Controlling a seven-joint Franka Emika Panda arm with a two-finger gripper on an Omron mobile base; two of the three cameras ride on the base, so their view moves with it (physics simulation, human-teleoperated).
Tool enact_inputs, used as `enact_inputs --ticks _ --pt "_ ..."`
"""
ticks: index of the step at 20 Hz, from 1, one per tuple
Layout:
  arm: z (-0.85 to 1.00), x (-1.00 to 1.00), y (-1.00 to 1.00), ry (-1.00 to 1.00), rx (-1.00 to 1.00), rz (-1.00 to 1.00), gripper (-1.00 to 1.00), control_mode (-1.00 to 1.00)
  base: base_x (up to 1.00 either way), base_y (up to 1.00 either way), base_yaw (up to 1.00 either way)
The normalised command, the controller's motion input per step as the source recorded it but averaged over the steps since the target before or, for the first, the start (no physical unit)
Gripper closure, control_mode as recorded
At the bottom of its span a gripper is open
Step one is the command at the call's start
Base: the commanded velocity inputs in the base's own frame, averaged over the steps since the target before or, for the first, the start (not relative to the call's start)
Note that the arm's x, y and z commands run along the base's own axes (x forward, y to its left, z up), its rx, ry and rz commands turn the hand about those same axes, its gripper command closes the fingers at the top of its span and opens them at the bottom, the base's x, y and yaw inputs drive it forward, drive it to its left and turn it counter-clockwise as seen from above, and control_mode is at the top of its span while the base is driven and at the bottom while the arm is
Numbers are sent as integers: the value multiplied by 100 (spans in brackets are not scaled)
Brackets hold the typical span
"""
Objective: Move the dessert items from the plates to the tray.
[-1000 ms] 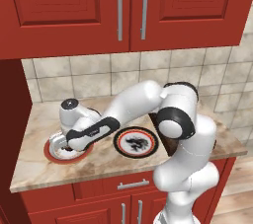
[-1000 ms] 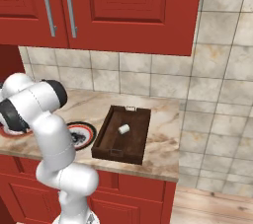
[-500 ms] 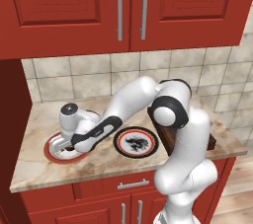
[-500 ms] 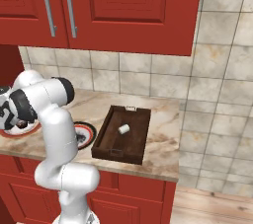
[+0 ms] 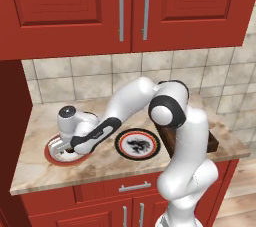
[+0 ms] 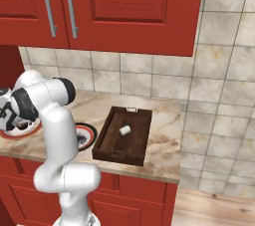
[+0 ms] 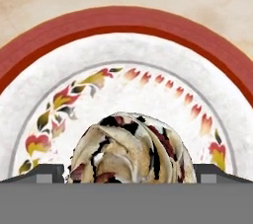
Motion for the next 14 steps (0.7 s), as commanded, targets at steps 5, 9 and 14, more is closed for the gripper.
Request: enact_inputs --ticks 5,9,14 --pt "-1 0 0 0 0 0 100 -100 0 0 0" --pt "15 0 0 0 0 -4 100 -100 0 0 0" --pt "90 -2 -41 0 4 -6 100 -100 0 0 0"
